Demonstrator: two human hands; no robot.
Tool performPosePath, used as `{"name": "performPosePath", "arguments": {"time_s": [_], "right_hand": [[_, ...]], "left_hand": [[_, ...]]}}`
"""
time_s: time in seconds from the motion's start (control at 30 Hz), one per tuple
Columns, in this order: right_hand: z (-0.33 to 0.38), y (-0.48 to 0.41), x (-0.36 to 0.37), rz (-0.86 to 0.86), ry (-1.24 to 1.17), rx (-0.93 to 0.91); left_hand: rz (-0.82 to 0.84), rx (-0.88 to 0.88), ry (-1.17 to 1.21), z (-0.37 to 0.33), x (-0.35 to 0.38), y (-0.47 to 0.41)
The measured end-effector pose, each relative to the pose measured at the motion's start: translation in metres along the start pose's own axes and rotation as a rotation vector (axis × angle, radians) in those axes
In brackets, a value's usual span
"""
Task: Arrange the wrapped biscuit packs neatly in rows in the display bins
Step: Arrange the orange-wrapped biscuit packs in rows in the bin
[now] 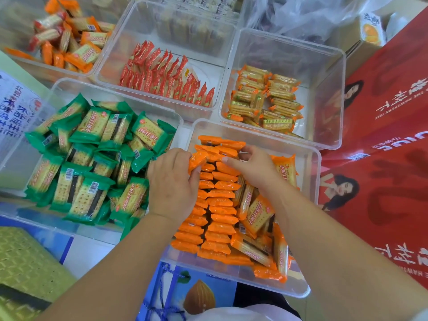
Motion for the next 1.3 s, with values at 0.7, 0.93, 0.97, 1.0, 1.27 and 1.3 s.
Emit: {"name": "performPosePath", "arguments": {"time_s": [0.7,0.93,0.97,1.0,1.27,1.3], "right_hand": [[-0.016,-0.005,0.008,0.209,-0.089,0.050],[0.012,0.013,0.009,-0.028,0.575,0.040],[0.016,0.023,0.008,-0.057,0.605,0.013],[0.020,0.035,0.006,-0.090,0.628,-0.027],[-0.017,0.142,0.036,0.336,0.703,-0.111],[-0.027,0.149,0.043,0.408,0.777,-0.105]], "left_hand": [[-0.009,0.009,-0.008,-0.001,0.002,-0.001],[-0.019,0.007,0.007,0.001,0.002,-0.001],[-0.025,0.003,0.026,0.002,0.001,-0.001],[-0.036,0.007,0.045,0.002,-0.002,-0.001],[-0.042,0.065,0.475,-0.028,-0.016,0.059],[-0.007,0.014,0.540,-0.028,-0.012,0.071]]}}
Point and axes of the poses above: each hand's wrist, its own y-axis away from the middle knuckle, its own x-axis out of the palm, z = x × y, the point moved 7 cm from there along -y, towards the middle knuckle, and after that the axes turned 13 degrees about z, right-handed, at the moved point
